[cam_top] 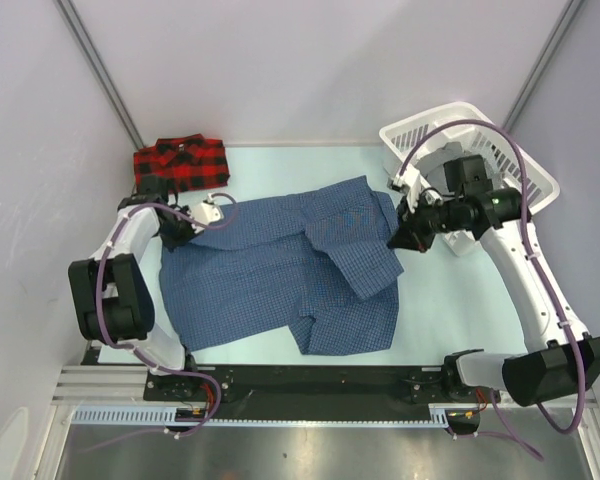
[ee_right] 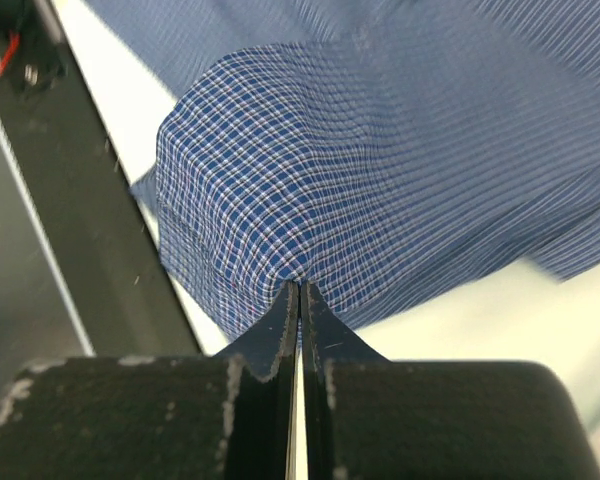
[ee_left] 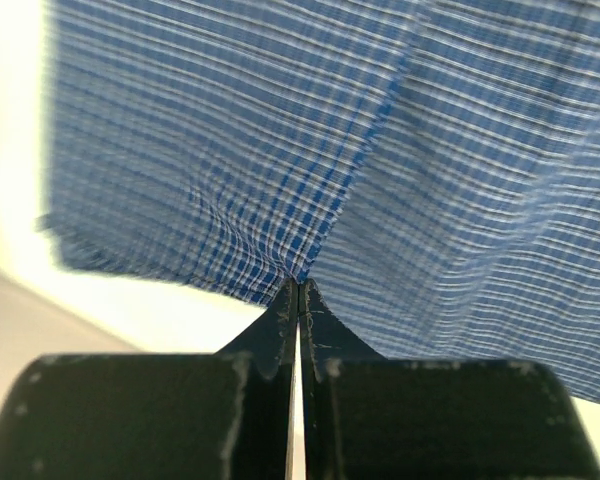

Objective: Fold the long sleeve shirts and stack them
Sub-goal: Fold the shirt

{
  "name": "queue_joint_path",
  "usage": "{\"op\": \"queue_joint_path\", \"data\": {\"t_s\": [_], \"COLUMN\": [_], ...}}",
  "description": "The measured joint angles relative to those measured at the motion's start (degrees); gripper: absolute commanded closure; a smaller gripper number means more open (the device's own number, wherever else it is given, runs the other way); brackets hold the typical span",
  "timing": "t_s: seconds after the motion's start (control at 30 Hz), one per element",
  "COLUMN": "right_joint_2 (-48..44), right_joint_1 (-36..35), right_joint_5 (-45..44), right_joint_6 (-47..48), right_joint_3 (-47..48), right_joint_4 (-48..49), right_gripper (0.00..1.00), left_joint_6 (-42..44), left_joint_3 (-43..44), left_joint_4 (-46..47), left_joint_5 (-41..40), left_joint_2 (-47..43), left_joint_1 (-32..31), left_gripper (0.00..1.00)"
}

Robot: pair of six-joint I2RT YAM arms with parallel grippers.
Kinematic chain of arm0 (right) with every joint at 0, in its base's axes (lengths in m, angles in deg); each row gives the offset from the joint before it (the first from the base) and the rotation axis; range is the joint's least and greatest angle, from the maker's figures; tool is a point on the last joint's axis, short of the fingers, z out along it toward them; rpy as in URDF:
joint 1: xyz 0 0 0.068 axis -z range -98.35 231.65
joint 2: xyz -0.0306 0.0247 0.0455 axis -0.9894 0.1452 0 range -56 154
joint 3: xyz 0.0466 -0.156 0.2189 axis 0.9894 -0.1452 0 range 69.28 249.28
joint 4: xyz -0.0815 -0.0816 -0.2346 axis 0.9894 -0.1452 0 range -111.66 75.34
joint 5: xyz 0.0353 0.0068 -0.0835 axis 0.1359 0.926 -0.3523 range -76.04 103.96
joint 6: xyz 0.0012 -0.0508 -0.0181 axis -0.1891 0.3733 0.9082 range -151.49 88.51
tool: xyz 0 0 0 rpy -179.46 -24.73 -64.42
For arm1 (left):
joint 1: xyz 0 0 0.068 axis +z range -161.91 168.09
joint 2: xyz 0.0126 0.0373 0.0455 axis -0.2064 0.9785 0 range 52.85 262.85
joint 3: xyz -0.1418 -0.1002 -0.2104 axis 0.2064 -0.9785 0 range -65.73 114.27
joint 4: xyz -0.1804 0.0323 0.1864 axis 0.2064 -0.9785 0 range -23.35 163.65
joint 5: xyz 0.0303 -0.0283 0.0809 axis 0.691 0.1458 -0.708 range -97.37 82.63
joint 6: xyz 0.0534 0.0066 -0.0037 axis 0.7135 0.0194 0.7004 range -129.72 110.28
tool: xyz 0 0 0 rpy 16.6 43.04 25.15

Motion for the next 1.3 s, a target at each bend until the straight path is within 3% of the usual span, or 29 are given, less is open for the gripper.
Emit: {"op": "queue_joint_path", "data": {"t_s": [0.03,0.1,0.13,0.23,0.3,0.37,0.5,0.67,0.87,1.0,1.07,1.1,1.3], "right_joint_2": [-0.2,0.3,1.1,3.7,5.2,6.5,11.8,26.8,33.9,32.6,30.6,28.9,20.7], "right_joint_1": [0.0,0.0,0.0,0.0,0.0,0.1,0.3,0.4,0.5,0.8,1.0,1.3,6.1], "right_joint_5": [-0.2,-0.6,-0.6,-0.5,-0.5,-0.7,-3.0,-6.2,-8.9,-8.9,-8.7,-8.5,-7.3], "right_joint_6": [0.4,2.1,3.3,6.8,8.7,9.1,4.4,-6.1,-14.7,-17.9,-18.9,-19.4,-19.6], "right_joint_3": [-1.1,-2.5,-2.5,-2.0,-1.5,0.2,5.9,15.2,9.2,3.5,0.4,-1.3,-3.5], "right_joint_4": [-0.4,-1.8,-2.8,-6.1,-7.7,-7.4,-0.9,9.2,13.3,14.5,14.9,15.1,15.3], "right_gripper": [0.76,0.53,0.36,0.18,0.14,0.15,0.28,0.29,0.29,0.30,0.31,0.31,0.34], "left_joint_6": [0.0,0.1,0.3,0.6,0.3,0.0,-1.8,-4.6,-8.8,-16.3,-22.0,-24.3,-32.4], "left_joint_3": [-0.7,-2.3,-3.0,-3.7,-3.6,-2.8,1.6,6.3,6.1,4.6,3.2,2.6,0.7], "left_joint_4": [-0.2,-0.5,-0.5,-0.6,-0.3,-0.5,-0.6,1.1,1.5,3.5,7.8,10.3,21.6], "left_joint_5": [0.0,-0.4,-0.7,-1.4,-1.5,-1.4,-0.2,2.7,8.2,15.2,18.1,19.2,21.3], "left_joint_2": [0.0,0.0,0.2,0.9,1.5,2.3,3.8,4.3,4.8,2.9,1.7,1.3,0.9], "left_joint_1": [0.0,0.0,0.1,0.7,1.8,2.8,3.6,2.1,-2.9,-14.4,-22.7,-30.1,-53.4], "left_gripper": [0.92,0.82,0.78,0.66,0.60,0.54,0.50,0.41,0.26,0.23,0.22,0.22,0.21]}}
